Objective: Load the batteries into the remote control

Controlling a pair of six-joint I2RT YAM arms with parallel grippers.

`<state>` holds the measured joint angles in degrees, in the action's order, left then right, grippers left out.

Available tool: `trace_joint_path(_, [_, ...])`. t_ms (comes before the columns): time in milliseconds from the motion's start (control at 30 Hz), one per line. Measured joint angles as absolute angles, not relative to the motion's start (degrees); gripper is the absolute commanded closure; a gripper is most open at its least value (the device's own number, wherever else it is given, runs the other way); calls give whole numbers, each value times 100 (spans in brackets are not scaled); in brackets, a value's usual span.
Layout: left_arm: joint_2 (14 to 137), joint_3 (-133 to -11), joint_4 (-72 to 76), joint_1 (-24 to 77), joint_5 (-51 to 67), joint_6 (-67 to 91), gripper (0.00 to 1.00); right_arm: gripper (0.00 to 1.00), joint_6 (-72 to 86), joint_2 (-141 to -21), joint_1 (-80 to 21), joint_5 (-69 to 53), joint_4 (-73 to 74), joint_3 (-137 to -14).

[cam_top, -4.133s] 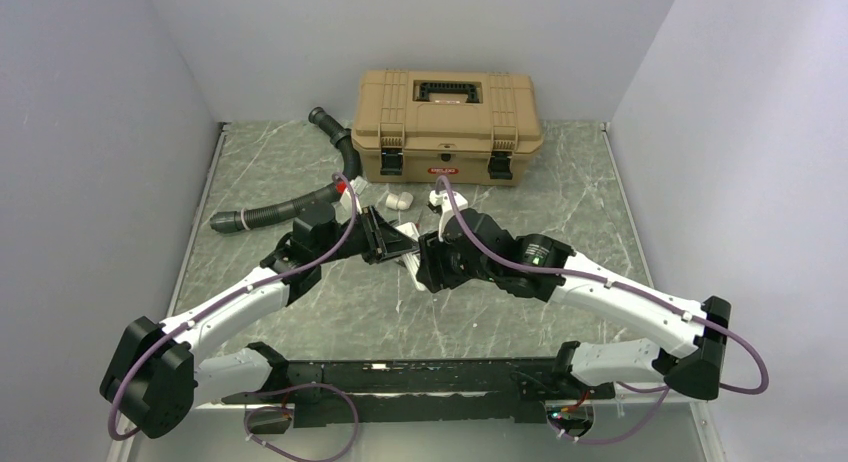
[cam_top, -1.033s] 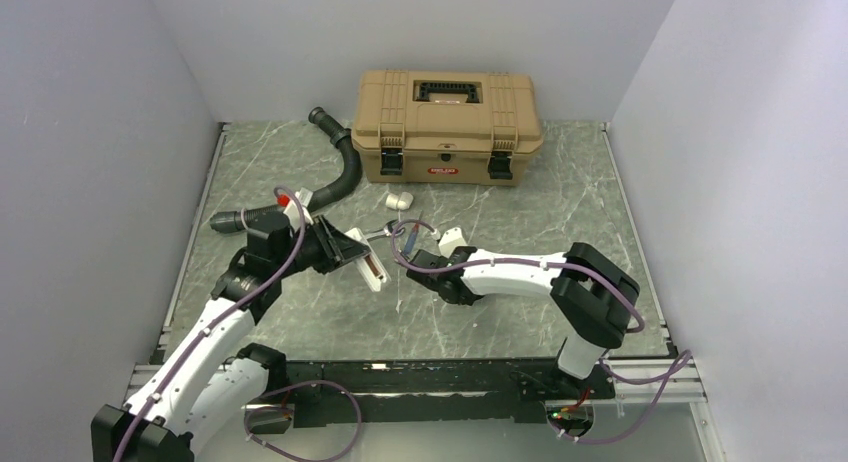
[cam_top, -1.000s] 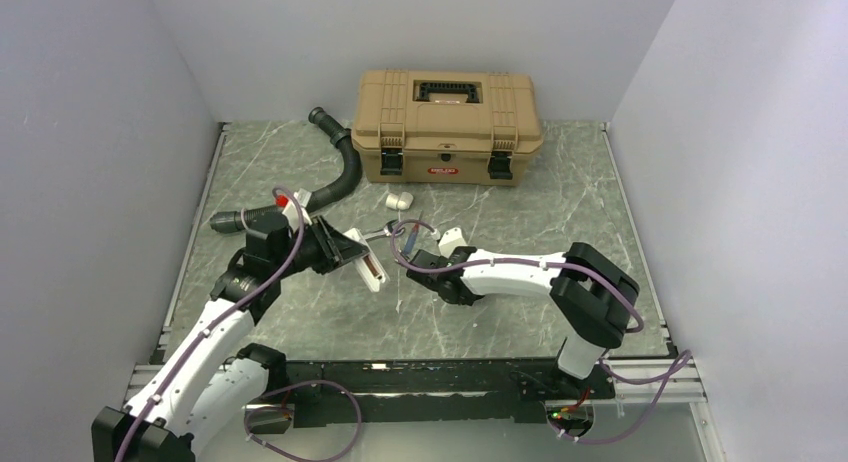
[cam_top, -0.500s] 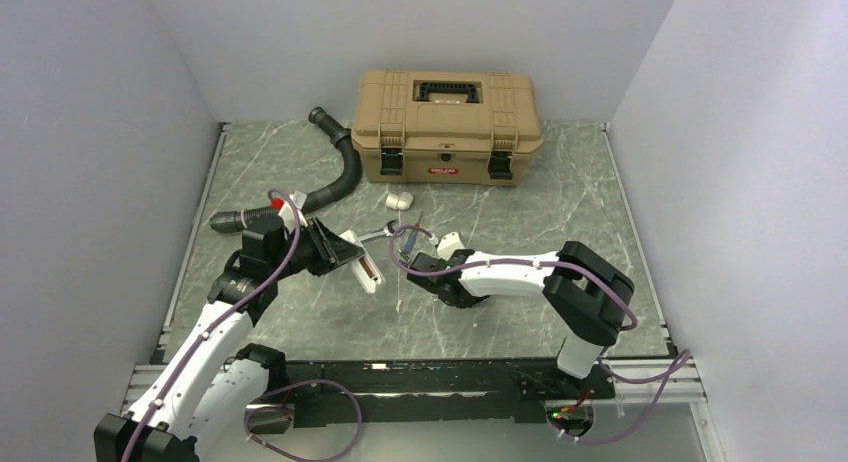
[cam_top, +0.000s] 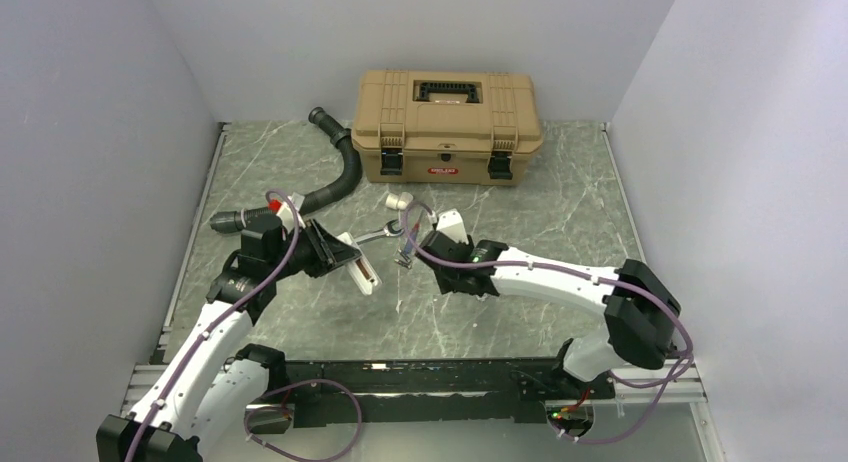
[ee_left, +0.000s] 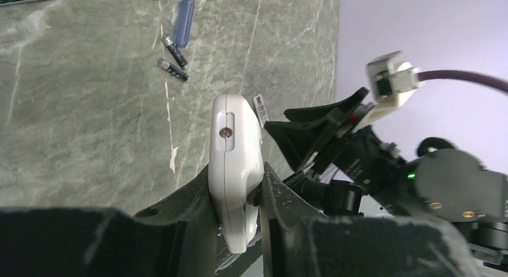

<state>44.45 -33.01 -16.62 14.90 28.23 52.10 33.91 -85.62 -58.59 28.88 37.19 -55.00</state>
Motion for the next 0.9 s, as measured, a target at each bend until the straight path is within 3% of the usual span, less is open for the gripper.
trace_joint_path(300, [4331,-3301,-1883,1358,2823,5113,100,51,3048,-8368,-5078,1946,2864,-5662])
trace_joint_path(633, [4254,-3301,-1981,1326,2856,5100,100,58,1581,-8726,-5037,370,1177,-5365])
trace_joint_path(900, [4128,-3301,-2043,1306,2853,5070,100,60,845,-9369,-5022,-565,646,-5529])
